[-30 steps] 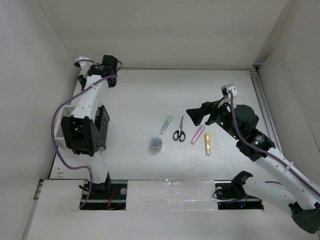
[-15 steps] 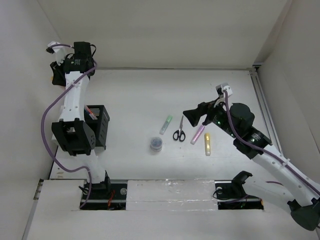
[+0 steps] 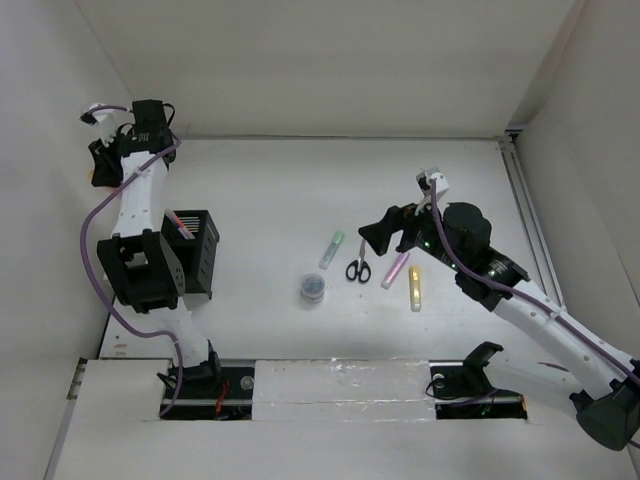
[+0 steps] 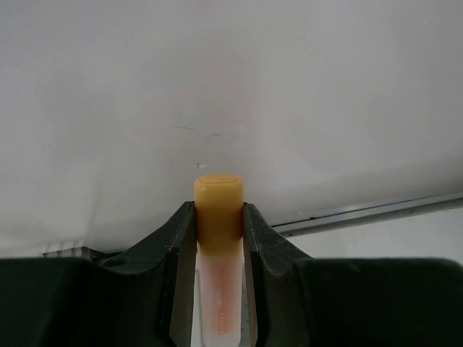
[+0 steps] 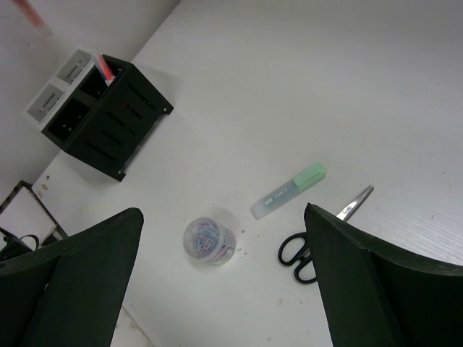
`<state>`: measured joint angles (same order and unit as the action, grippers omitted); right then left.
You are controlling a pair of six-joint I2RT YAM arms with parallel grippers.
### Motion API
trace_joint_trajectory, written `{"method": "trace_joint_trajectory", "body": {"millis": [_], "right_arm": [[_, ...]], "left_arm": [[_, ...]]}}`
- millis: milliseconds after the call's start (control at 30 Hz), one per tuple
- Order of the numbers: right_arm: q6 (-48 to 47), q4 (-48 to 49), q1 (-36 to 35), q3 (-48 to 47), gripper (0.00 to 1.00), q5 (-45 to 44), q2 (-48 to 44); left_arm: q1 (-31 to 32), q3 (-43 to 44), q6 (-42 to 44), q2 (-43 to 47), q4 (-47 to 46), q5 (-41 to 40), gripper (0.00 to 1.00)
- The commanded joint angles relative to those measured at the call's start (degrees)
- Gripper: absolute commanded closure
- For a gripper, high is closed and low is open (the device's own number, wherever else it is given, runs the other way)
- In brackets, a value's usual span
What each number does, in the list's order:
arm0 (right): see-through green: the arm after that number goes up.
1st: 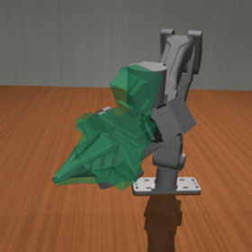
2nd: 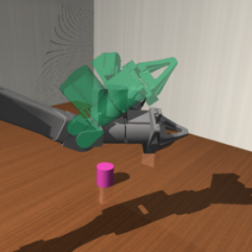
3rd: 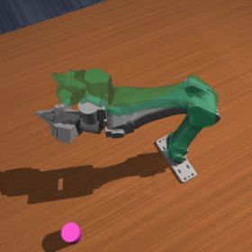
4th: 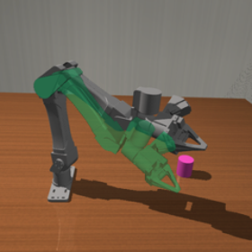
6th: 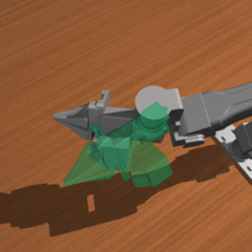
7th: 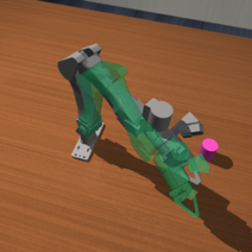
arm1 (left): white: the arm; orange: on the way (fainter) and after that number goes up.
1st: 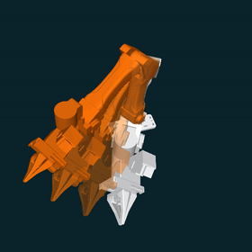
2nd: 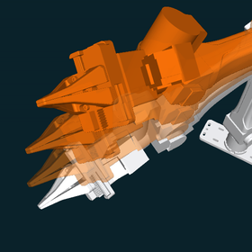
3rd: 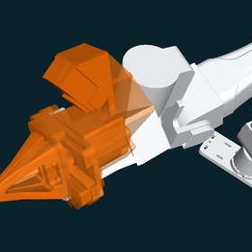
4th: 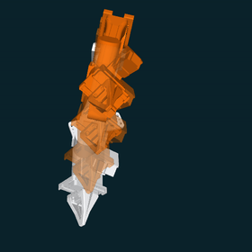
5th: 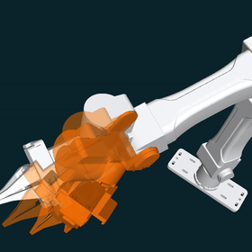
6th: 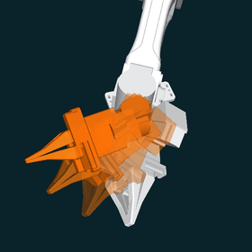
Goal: Sort the stationery into containers
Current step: Place the stationery into the container
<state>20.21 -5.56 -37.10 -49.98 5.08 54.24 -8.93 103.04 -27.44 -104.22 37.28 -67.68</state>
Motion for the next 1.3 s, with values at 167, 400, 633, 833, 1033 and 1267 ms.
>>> {"method": "trace_joint_trajectory", "body": {"millis": [167,400,633,833,1033,1267], "right_arm": [[0.45,3.1,0.36,0.23,0.01,0.89,-0.27],[0.45,3.1,0.36,0.85,0.01,0.37,-0.89],[0.45,3.63,0.36,0.85,0.01,0.89,-0.89],[0.45,3.63,0.36,1.37,0.01,0.89,-2.12],[0.45,3.63,0.36,1.37,0.01,0.89,-2.65],[0.45,3.63,0.36,1.37,0.01,0.89,-3.7]], "left_arm": [[-1.18,-5.13,-7.71,0.34,-0.71,-0.35,1.0],[-1.18,-9.87,-8.06,-1.5,-3.97,2.03,1.0],[-1.18,-13.57,-11.4,-0.89,-2.91,0.8,1.0],[-1.18,-16.38,-12.11,0.78,-3.61,0.8,1.0],[0.49,-15.86,-15.45,0.78,0.51,-1.83,0.57],[1.11,-13.84,-17.29,1.83,3.32,-2.98,0.23]]}}
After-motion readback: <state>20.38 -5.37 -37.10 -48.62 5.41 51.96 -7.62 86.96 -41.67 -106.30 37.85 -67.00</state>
